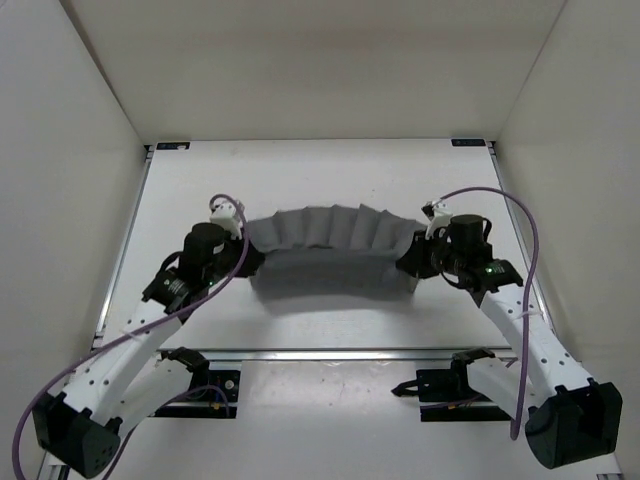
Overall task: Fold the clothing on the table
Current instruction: Fold the skirt
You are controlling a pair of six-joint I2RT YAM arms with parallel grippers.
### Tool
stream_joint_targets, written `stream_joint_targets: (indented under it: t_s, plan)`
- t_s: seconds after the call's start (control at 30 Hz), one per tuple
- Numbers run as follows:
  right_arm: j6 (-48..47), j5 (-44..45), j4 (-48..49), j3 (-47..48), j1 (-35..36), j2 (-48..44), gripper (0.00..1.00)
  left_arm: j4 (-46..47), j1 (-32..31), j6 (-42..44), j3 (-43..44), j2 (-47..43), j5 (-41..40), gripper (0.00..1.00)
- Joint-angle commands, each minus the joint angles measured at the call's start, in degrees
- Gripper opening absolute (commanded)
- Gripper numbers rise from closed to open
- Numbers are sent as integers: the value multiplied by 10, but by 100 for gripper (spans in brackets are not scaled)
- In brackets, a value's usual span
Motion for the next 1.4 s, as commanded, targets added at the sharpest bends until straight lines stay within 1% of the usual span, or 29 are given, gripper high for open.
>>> stream_joint_targets:
  t_s: [0.0, 0.03, 0.1, 0.13, 0.2, 0.23, 0.27, 0.3, 0.33, 0.37, 0.4, 0.47, 0.5, 0.57, 0.67, 0.73, 0.77, 0.87, 1.0, 1.07, 1.2, 1.37]
  plan:
    - [33, 75, -5, -13, -16, -57, 0, -76, 64, -7, -43, -80, -72, 0]
    - [40, 69, 7, -13, -23, -51, 0, -71, 84, -1, -52, -71, -59, 0]
    - [45, 24, 21, -3, -63, 7, 0, -53, 104, 11, -42, -6, -13, 0]
    - [47, 13, 35, 0, -80, 39, 0, -37, 102, 18, -32, 22, -12, 0]
    - [47, 11, 62, 5, -84, 94, 0, -8, 88, 26, -15, 122, -24, 0]
    - [47, 9, 74, 10, -84, 130, 0, -4, 87, 35, 0, 150, -26, 0]
    - [47, 7, 79, 20, -84, 149, 0, -2, 81, 39, 19, 202, -23, 0]
    - [45, -1, 81, 25, -85, 193, 0, -6, 83, 40, 30, 251, -13, 0]
    - [45, -8, 80, 42, -84, 240, 0, -4, 89, 38, 50, 275, -7, 0]
    - [45, -12, 75, 60, -80, 256, 0, -9, 91, 38, 70, 312, 3, 0]
    - [45, -22, 75, 71, -76, 297, 0, -12, 94, 36, 82, 343, 20, 0]
    - [44, -28, 83, 106, -66, 351, 1, -14, 93, 35, 96, 364, 30, 0]
    - [42, -25, 87, 115, -60, 361, 1, -19, 94, 29, 104, 370, 26, 0]
    - [43, -28, 86, 156, -53, 402, 0, -21, 79, 20, 105, 365, 6, 0]
    - [37, -37, 77, 204, -52, 442, 0, -27, 74, -12, 87, 339, 4, 0]
    - [33, -41, 63, 220, -50, 457, 0, -32, 78, -40, 67, 316, 4, 0]
    - [30, -43, 60, 229, -52, 466, 0, -35, 74, -41, 60, 300, 5, 0]
    - [20, -49, 57, 229, -54, 470, 0, -23, 69, -60, 25, 267, -15, 0]
    - [19, -77, 68, 211, -64, 471, 0, -39, 80, -74, -7, 250, 3, 0]
    - [9, -80, 64, 215, -63, 477, 0, -55, 69, -85, -14, 244, 1, 0]
    - [-15, -77, 46, 235, -51, 497, 0, -55, 45, -115, -53, 214, 2, 0]
    - [-26, -73, 39, 252, -31, 514, 0, -62, 47, -143, -102, 178, 0, 0]
